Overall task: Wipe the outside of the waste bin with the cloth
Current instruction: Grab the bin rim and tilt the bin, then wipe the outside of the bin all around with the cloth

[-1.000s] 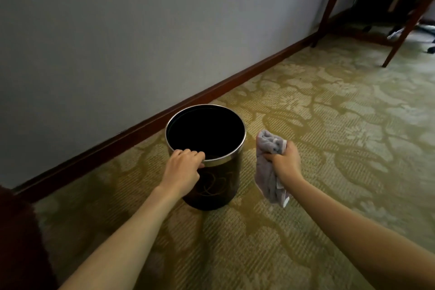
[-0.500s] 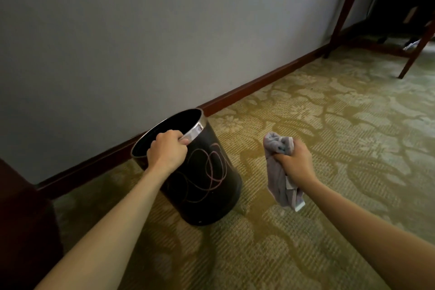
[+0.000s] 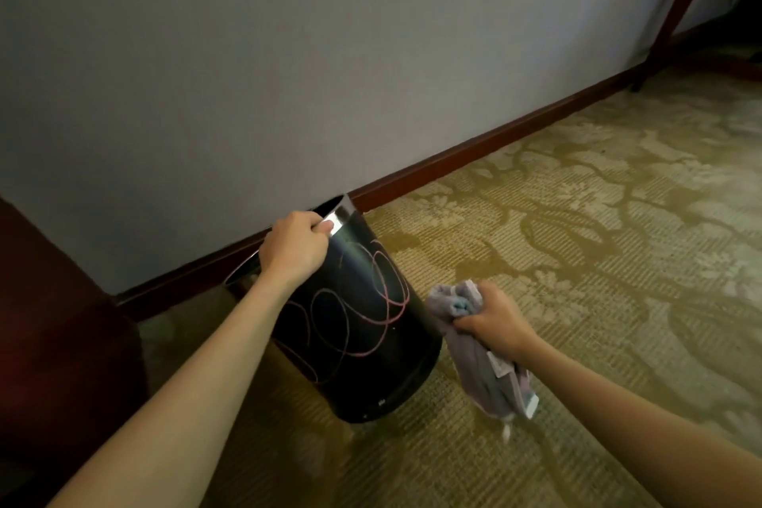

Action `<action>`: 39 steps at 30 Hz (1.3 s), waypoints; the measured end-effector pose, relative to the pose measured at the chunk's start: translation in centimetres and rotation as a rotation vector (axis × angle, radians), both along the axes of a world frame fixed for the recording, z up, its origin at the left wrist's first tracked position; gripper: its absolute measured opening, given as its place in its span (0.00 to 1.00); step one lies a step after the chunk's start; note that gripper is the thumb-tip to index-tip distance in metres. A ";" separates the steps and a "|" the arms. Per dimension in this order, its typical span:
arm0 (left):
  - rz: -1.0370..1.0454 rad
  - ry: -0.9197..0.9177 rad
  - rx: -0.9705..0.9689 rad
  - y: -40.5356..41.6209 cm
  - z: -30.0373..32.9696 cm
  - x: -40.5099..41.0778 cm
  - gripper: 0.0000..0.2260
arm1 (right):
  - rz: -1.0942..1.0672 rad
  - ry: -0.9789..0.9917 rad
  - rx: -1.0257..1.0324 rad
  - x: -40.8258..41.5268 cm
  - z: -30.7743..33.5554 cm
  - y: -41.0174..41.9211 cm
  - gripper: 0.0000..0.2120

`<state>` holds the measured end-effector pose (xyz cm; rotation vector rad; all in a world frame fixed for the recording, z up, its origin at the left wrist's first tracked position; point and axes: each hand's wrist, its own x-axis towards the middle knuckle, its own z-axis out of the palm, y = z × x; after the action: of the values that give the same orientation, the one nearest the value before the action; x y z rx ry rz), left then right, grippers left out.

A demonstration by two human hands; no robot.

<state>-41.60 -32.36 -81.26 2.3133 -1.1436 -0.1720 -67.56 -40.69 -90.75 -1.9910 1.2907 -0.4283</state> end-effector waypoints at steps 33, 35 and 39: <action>-0.089 0.253 -0.295 2.9 -2.6 5.1 0.13 | -0.053 -0.154 0.066 5.7 -0.2 1.0 0.14; -0.072 0.271 -0.309 2.9 -2.7 5.3 0.13 | -0.058 -0.196 0.063 5.6 -0.3 1.2 0.12; -0.102 0.273 -0.304 2.9 -3.0 5.6 0.12 | -0.068 -0.238 0.009 4.9 -1.0 1.8 0.08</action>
<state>-35.97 -29.47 -84.29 1.9013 -1.0668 -0.3187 -62.61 -38.84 -91.74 -1.8296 1.2097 -0.6702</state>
